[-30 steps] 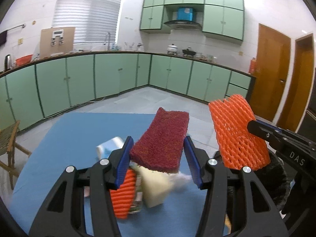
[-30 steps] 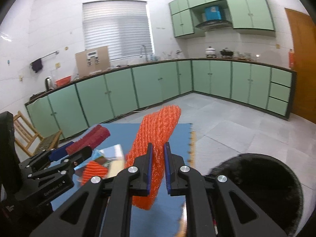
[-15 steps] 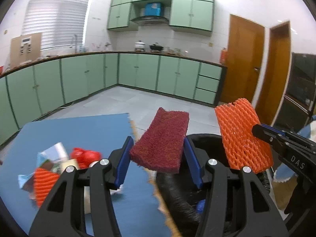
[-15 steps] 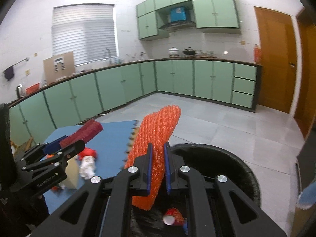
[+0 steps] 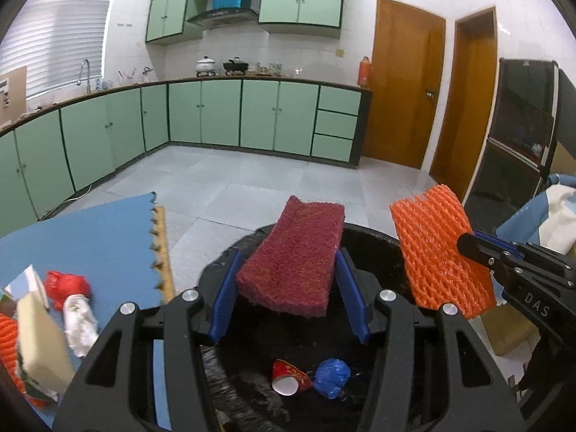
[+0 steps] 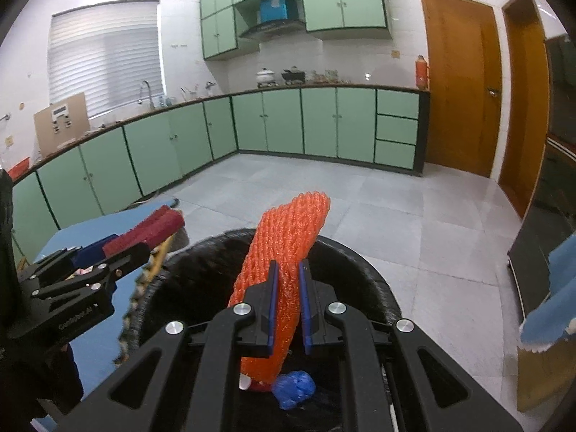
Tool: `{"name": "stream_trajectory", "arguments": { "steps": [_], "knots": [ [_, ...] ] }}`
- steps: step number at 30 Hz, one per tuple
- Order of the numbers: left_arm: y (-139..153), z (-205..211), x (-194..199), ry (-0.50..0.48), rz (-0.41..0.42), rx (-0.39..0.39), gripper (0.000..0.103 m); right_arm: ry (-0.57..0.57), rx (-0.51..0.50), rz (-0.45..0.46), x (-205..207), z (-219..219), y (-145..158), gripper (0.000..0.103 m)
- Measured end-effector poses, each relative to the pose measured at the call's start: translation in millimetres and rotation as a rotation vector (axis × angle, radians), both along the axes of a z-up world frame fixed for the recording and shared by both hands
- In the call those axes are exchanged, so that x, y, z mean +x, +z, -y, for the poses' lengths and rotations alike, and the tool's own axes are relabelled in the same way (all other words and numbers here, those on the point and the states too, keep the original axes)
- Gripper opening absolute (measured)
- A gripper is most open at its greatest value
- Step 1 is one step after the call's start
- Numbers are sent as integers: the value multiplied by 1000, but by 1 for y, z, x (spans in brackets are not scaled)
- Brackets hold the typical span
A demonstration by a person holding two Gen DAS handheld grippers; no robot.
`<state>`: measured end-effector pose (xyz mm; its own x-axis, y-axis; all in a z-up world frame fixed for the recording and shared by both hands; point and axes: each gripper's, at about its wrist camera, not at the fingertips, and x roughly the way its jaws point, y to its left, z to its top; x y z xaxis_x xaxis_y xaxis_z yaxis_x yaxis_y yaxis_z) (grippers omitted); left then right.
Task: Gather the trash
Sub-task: 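Open both tools to drop the pad and foam net into the bin, then return both tools to the table and grasp the cream sponge with the right tool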
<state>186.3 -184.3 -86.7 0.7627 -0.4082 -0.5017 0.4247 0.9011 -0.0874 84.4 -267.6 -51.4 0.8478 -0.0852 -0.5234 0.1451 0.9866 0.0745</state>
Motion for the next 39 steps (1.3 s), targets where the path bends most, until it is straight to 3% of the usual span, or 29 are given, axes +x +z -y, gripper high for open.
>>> {"name": "stream_trajectory", "arguments": {
  "steps": [7, 9, 11, 16, 18, 21, 29, 39],
  "knots": [
    [-17, 17, 14, -25, -36, 15, 52, -30, 19, -43, 9, 18, -21, 11],
    [-20, 20, 17, -37, -48, 22, 53, -37, 16, -58, 9, 20, -25, 17],
    [-21, 18, 24, -50, -63, 15, 65, -47, 13, -68, 8, 22, -28, 20],
    [-23, 8, 25, -47, -81, 10, 69, -75, 33, -74, 2, 24, -29, 49],
    [-21, -1, 22, -35, -74, 9, 70, -89, 32, -67, -2, 22, -28, 79],
    [-14, -16, 16, -15, -50, 9, 72, -103, 0, -40, -7, 12, -22, 92],
    [16, -85, -10, 98, 26, 1, 75, -28, -4, 7, -7, -28, 0, 97],
    [35, -185, -44, 313, 98, 54, 75, 145, -4, 44, 11, -123, 9, 97]
  ]
}}
